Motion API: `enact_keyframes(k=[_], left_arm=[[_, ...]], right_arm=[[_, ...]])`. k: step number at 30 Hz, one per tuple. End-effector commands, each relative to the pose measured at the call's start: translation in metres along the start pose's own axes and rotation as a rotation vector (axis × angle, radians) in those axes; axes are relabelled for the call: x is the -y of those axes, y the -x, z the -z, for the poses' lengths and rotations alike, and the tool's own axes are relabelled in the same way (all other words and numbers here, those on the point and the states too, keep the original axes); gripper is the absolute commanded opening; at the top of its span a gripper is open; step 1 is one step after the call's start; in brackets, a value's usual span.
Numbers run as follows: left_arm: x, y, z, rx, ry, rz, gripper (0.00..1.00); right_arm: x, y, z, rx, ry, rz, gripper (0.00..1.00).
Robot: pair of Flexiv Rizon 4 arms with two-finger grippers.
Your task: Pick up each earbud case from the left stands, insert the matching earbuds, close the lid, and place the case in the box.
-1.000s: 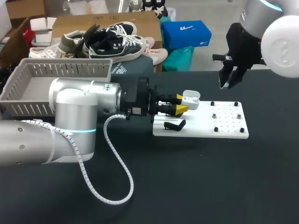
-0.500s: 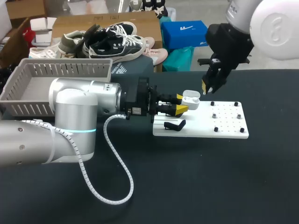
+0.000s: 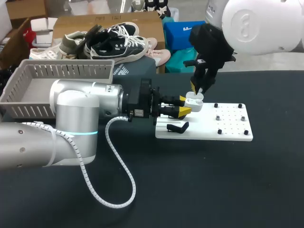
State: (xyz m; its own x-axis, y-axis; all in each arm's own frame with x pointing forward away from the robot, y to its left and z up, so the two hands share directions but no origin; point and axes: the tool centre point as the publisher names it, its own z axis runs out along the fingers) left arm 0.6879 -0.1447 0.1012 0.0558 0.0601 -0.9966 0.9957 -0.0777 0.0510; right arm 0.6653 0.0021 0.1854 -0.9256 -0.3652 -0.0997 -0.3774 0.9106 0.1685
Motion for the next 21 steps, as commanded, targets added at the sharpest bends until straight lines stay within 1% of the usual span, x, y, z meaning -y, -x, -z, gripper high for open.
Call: enact_keyframes(k=[1,13,15,21], left_arm=[[0.0007,0.0000,-0.0005,0.000,0.004,-0.001,0.00],[0.0007,0.0000,-0.0005,0.000,0.004,-0.001,0.00],[0.0007,0.0000,-0.0005,0.000,0.004,-0.001,0.00],[0.0007,0.0000,-0.0005,0.000,0.004,-0.001,0.00]], right_arm=[[0.0011,0.0041,-0.0031,-0.002,-0.013,-0.015,0.00],[0.0011,0.0041,-0.0031,-0.002,-0.013,-0.015,0.00],[0.0025,0.0013,-0.0037,-0.007,-0.012,-0.011,0.00],[-0.0025,0.0014,-0.0045,0.013,-0.014,0.032,0.00]])
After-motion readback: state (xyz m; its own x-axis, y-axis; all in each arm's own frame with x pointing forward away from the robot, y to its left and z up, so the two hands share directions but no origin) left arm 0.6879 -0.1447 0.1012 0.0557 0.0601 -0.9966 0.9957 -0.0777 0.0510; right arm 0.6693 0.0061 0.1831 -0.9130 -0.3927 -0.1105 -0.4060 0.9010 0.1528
